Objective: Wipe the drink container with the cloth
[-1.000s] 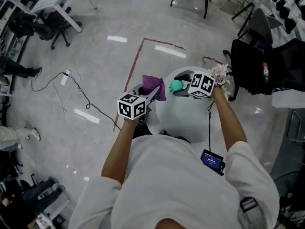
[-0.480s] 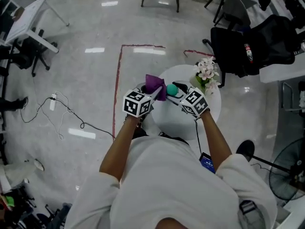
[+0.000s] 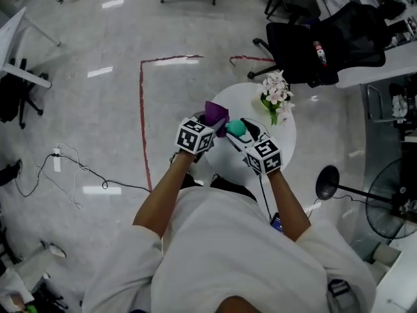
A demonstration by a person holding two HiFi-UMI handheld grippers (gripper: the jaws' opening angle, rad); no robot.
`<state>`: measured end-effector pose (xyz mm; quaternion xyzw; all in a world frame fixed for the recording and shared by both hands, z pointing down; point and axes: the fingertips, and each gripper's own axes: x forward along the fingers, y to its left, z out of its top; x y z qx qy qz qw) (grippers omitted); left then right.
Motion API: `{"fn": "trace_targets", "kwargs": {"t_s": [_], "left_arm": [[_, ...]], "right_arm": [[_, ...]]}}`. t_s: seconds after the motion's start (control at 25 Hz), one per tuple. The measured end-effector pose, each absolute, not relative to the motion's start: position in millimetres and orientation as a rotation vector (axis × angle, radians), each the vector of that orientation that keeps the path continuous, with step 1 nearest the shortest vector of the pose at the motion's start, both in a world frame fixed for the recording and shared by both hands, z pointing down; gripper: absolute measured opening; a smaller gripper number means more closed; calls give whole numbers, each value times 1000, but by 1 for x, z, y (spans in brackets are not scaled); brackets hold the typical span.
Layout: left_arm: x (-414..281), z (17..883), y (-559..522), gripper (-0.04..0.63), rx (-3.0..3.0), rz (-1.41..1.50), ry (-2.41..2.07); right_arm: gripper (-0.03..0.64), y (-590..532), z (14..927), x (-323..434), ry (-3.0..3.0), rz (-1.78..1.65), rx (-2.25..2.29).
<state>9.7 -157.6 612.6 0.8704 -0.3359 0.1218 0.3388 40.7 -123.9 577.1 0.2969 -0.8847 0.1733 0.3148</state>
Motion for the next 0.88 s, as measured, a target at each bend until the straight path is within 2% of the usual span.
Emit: {"fn": "trace_targets", "kwargs": {"t_s": [0.48, 0.88], "left_arm": [[14, 683, -164, 121, 2188, 310, -679], [21, 755, -168, 121, 2119, 469, -682]], "right_arm": [[299, -126, 580, 34, -2241, 523, 930], [301, -128, 584, 37, -2226, 553, 980]]}}
